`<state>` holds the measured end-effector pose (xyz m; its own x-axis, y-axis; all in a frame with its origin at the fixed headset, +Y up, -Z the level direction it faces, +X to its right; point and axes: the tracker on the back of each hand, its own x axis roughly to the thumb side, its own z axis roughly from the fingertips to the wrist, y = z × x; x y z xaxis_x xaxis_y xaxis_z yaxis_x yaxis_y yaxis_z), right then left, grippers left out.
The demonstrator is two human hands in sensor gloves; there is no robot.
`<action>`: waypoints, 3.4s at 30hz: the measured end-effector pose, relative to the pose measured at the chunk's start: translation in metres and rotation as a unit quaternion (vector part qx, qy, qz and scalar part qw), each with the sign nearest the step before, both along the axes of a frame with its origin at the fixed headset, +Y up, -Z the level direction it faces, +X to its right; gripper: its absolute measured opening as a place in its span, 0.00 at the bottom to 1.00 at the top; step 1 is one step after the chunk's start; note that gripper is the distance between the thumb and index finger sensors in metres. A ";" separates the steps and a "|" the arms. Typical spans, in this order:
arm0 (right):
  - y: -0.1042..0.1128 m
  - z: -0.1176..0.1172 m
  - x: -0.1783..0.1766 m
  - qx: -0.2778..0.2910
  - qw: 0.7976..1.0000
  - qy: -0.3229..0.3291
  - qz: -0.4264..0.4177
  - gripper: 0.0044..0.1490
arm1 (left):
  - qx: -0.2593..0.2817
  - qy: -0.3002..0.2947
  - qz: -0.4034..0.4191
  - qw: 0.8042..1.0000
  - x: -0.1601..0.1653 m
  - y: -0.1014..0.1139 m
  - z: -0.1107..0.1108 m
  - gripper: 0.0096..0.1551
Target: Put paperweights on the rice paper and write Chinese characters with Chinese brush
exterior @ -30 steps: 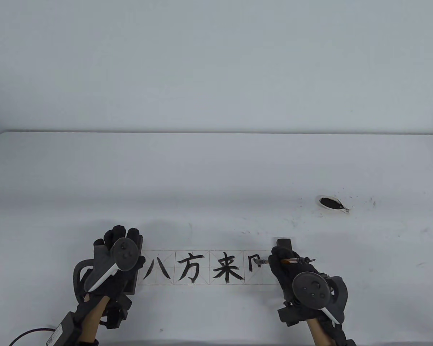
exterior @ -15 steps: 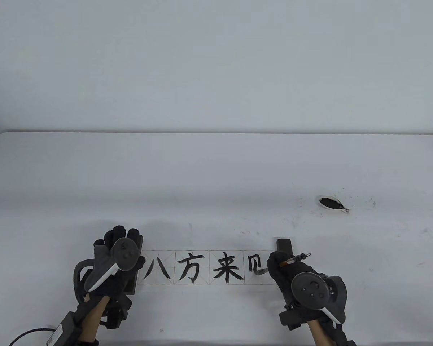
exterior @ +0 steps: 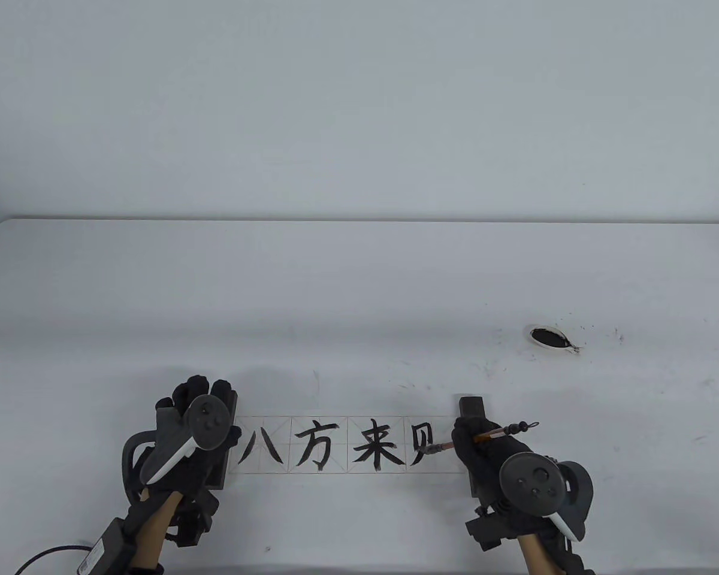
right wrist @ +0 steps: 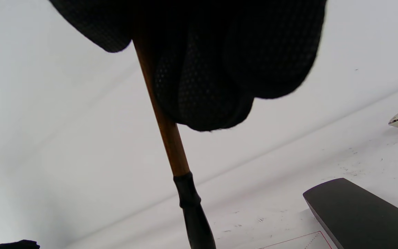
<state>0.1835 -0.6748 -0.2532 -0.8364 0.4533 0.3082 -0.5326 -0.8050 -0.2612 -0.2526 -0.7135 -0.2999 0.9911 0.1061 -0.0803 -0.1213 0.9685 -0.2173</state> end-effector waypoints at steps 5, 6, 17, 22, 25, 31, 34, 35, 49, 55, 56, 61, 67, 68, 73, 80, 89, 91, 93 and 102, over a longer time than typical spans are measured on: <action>-0.002 -0.001 -0.003 -0.006 1.000 0.002 0.014 0.25 | 0.001 0.001 0.001 1.000 0.000 0.000 0.000 0.49; -0.003 -0.001 -0.003 -0.007 1.000 0.003 0.016 0.25 | 0.001 0.001 0.001 1.000 0.000 0.000 0.000 0.49; 0.000 0.000 -0.002 -0.003 0.998 -0.016 0.057 0.24 | 0.000 0.002 0.001 1.000 0.000 -0.001 0.000 0.49; 0.001 0.001 0.002 0.008 0.999 -0.022 0.024 0.24 | -0.001 0.001 0.000 1.000 0.000 -0.001 0.000 0.49; 0.002 0.000 0.006 0.014 0.999 -0.035 0.020 0.25 | -0.001 0.001 0.001 1.000 0.000 -0.001 -0.001 0.49; 0.002 -0.001 0.013 0.019 0.998 -0.052 0.004 0.26 | -0.001 -0.001 -0.001 1.000 0.000 -0.001 -0.001 0.49; 0.002 -0.002 0.017 0.019 0.998 -0.057 -0.002 0.26 | 0.002 -0.001 -0.001 1.000 0.000 -0.001 0.000 0.49; 0.002 -0.003 0.018 0.019 0.998 -0.058 -0.003 0.26 | 0.002 -0.002 -0.001 1.000 0.000 -0.001 -0.001 0.49; -0.003 -0.006 0.015 -0.002 0.999 -0.046 0.006 0.26 | 0.003 -0.001 0.001 1.000 -0.002 -0.002 0.000 0.49; -0.005 -0.008 0.012 -0.016 1.000 -0.026 0.006 0.27 | 0.002 -0.002 0.001 1.000 -0.002 -0.003 0.000 0.49; -0.005 -0.008 0.012 -0.015 1.000 -0.027 0.006 0.27 | 0.002 -0.002 0.001 1.000 -0.002 -0.003 0.000 0.49; -0.005 -0.008 0.012 -0.019 0.999 -0.033 0.018 0.26 | 0.001 -0.002 0.000 1.000 -0.001 -0.003 0.000 0.49; -0.003 -0.006 0.014 -0.003 0.997 -0.066 0.040 0.26 | 0.000 -0.002 0.000 1.000 -0.001 -0.003 0.000 0.49; -0.002 -0.006 0.014 0.000 0.996 -0.072 0.045 0.26 | 0.000 -0.002 0.001 1.000 -0.001 -0.003 0.000 0.49; -0.001 -0.004 0.013 0.016 0.993 -0.091 0.076 0.25 | -0.001 -0.001 0.000 1.000 -0.001 -0.004 0.000 0.49; 0.001 -0.002 0.015 0.034 0.996 -0.083 0.022 0.26 | -0.002 0.000 0.001 1.000 -0.001 -0.004 -0.001 0.49; -0.007 -0.007 0.010 0.026 0.995 -0.085 0.046 0.27 | -0.002 -0.001 0.000 1.000 -0.001 -0.004 -0.001 0.49; -0.008 -0.007 0.010 0.025 0.995 -0.084 0.046 0.27 | -0.003 -0.002 0.000 1.000 -0.001 -0.004 -0.001 0.49; -0.008 -0.007 0.009 0.023 0.995 -0.082 0.047 0.27 | -0.002 -0.002 0.000 1.000 -0.001 -0.004 -0.001 0.49; -0.005 -0.006 0.008 0.008 0.995 -0.079 0.061 0.26 | -0.002 -0.002 0.000 1.000 -0.001 -0.004 -0.001 0.49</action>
